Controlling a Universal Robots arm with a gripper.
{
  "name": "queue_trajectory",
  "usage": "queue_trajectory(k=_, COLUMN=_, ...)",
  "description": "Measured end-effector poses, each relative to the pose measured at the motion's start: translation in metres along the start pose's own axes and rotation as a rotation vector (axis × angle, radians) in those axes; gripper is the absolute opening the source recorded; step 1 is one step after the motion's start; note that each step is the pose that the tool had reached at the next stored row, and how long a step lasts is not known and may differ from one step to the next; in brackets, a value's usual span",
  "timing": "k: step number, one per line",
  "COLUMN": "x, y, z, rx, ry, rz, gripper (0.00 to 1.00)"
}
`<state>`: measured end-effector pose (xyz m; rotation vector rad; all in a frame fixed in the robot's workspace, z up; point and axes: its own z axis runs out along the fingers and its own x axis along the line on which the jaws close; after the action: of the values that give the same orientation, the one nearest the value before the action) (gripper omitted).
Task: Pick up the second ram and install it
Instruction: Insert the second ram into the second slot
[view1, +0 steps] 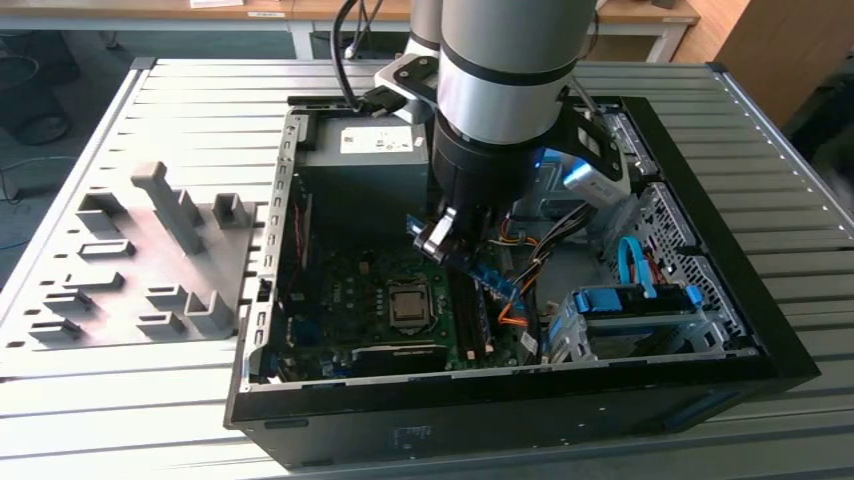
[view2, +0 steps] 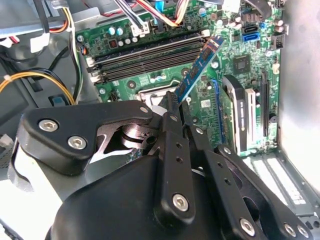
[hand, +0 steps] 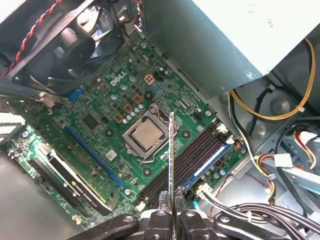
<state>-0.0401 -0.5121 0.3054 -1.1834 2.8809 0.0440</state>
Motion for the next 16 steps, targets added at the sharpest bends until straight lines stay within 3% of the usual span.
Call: queue_trajectory(k=16, x=0.0, y=0.0, z=0.0, rx=0.0027, ry=-0.0012, rz=0.076, gripper=0.14)
